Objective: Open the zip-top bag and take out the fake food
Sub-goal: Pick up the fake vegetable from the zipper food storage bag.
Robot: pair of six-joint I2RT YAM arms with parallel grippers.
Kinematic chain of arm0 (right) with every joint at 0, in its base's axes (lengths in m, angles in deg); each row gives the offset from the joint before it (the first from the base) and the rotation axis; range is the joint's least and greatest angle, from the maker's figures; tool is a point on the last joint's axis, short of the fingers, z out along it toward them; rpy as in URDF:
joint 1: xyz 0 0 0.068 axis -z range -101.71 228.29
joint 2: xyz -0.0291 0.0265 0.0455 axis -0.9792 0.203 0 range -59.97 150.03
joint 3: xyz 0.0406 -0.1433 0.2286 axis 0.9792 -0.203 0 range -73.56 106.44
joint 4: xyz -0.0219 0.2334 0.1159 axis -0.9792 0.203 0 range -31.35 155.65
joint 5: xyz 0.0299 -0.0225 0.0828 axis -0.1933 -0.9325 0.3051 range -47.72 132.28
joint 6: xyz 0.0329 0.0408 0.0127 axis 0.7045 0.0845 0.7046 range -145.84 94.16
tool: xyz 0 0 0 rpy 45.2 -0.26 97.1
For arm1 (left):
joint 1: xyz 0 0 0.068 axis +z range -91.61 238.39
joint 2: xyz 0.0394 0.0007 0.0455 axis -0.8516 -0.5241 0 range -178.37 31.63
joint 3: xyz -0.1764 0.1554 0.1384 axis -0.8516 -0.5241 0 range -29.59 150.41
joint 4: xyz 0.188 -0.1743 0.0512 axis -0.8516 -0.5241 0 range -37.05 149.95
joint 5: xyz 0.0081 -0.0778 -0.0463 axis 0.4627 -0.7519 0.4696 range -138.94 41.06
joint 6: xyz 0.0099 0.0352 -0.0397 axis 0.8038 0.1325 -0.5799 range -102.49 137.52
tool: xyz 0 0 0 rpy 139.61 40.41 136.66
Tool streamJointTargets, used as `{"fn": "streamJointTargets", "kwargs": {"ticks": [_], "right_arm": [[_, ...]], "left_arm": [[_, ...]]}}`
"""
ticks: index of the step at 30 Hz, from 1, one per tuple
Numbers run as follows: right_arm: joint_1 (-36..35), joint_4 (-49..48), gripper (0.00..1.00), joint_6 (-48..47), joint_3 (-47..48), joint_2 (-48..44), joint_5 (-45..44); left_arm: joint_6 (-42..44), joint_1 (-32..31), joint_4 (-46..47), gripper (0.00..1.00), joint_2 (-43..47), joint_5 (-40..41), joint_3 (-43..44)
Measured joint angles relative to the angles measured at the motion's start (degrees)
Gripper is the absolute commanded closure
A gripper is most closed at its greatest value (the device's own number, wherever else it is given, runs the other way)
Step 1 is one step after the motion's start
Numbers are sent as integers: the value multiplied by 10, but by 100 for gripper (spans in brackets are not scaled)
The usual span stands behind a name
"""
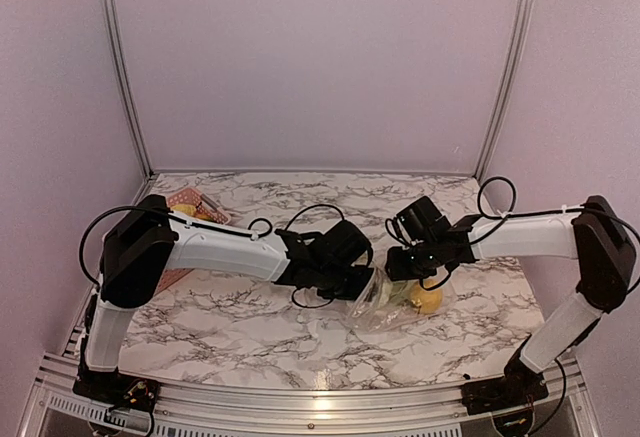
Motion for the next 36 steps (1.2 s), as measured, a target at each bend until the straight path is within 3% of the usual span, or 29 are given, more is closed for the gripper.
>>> {"fn": "streamJointTargets", "kwargs": {"ticks": [8,16,36], "right_arm": [[5,2,46,15,-4,-28,-2],[33,-7,51,21,-22,-39,1],[42,-34,53,31,-40,-34,-3]], "left_arm": [[7,0,32,44,32,6,-50],[16,0,42,44,81,15,-83],[26,0,55,42,158,9,-172]]}}
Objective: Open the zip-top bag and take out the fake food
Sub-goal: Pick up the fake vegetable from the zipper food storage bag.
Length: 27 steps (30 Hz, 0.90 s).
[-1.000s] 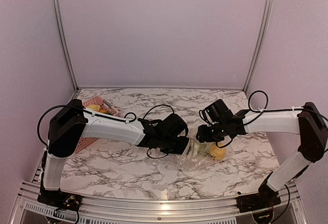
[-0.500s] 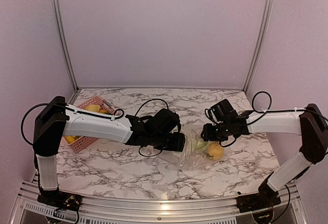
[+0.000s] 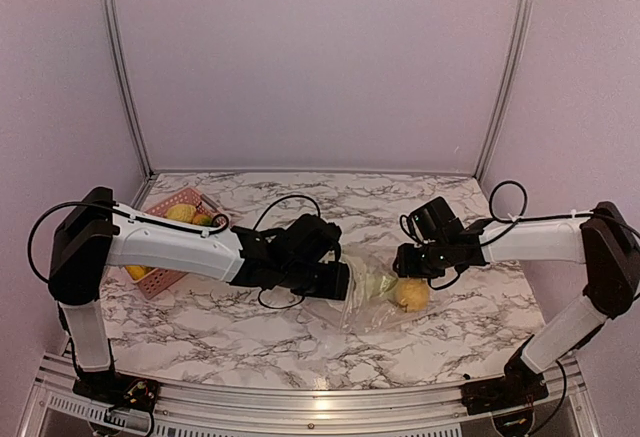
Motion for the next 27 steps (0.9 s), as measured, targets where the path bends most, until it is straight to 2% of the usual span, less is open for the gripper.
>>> {"fn": "streamJointTargets", "kwargs": {"ticks": [16,27], "right_arm": [[0,-2,52,1,-8,5,-22],[0,-2,50,2,-7,7,-24]], "left_arm": [[15,0,53,40,6,-97,-26],[17,-2,35,37,3,-86,-30]]}}
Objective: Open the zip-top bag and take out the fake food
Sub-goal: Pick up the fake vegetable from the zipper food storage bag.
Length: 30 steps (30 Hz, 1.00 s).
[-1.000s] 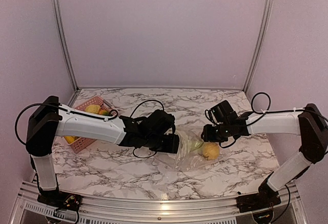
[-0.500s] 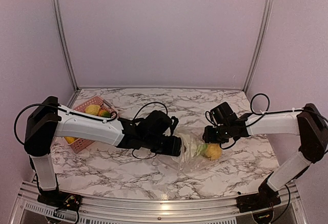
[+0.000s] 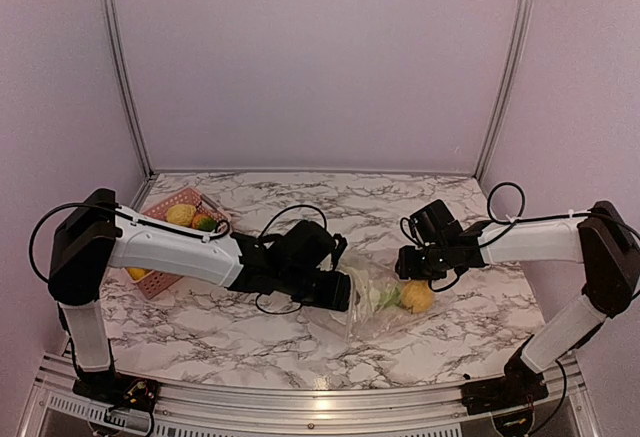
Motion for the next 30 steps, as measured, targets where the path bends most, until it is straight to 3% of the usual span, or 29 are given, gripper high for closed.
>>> {"fn": "streamJointTargets", "kwargs": {"ticks": [17,30], "right_arm": [[-4,1,48,1,0,2,-2],[-7,2,48,1,1,5,-6]], "left_arm": [[7,-19,-50,11,-23,53,33],[8,-29,-81,5,-23,100,48]]}}
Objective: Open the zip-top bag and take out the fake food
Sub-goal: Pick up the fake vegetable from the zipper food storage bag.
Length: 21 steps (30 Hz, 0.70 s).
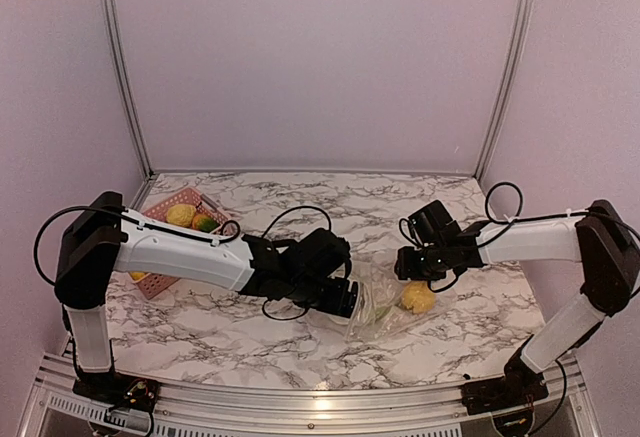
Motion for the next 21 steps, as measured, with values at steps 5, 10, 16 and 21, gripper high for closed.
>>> {"fn": "streamJointTargets", "kwargs": {"ticks": [5,10,16,21], "right_arm": [[-2,1,47,0,3,3,0],[-2,2,48,0,3,3,-1],[-3,2,48,0,3,3,-1],[-3,2,48,0,3,3,-1]], "left_arm": [[5,-1,-19,1,-7,7,23],[10,-3,-31,1,-38,24,67],[12,-8,-51,1,-63,38,76],[14,-13,-58,14,-76,51,95]]}}
